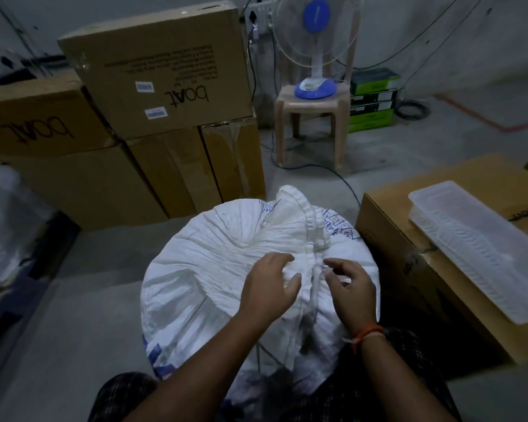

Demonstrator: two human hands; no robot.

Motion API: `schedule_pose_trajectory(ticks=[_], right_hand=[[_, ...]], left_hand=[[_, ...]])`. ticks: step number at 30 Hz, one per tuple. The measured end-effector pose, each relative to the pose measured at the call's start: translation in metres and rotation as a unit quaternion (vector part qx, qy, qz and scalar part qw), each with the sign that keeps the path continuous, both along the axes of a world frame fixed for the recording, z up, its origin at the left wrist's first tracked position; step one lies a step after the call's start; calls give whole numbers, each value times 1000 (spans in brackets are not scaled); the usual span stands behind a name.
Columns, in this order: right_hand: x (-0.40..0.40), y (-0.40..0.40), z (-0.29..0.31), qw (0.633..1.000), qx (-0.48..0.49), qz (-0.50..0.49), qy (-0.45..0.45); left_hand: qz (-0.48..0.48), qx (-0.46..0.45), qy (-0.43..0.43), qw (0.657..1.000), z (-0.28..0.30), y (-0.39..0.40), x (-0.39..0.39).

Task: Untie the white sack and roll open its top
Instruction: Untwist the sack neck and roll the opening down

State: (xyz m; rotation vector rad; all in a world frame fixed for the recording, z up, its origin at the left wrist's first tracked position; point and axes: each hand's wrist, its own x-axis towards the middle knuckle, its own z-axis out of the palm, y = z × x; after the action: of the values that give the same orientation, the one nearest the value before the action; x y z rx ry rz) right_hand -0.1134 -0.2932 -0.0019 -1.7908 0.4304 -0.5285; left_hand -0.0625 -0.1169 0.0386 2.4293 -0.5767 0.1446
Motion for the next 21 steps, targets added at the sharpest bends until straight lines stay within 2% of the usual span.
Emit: schedule_pose_trajectory(ticks=[3, 7, 9, 13, 17, 21], right_hand=[[11, -1, -4, 999, 38, 18, 9], [29, -1, -7, 980, 177, 74, 44], [36, 2, -6, 971, 212, 97, 60], [48, 6, 0, 966, 232, 95, 59], [55, 1, 8, 964, 236, 108, 58], [60, -6, 12, 962, 224, 146, 51]], left_hand=[[58, -3, 23, 998, 1, -13, 11], [112, -33, 54, 992, 5, -12, 30], [117, -38, 72, 990, 6, -9, 35], [91, -47, 56, 993, 9, -4, 38], [17, -12, 18, 1000, 14, 2, 48], [4, -12, 60, 998, 17, 4, 59]])
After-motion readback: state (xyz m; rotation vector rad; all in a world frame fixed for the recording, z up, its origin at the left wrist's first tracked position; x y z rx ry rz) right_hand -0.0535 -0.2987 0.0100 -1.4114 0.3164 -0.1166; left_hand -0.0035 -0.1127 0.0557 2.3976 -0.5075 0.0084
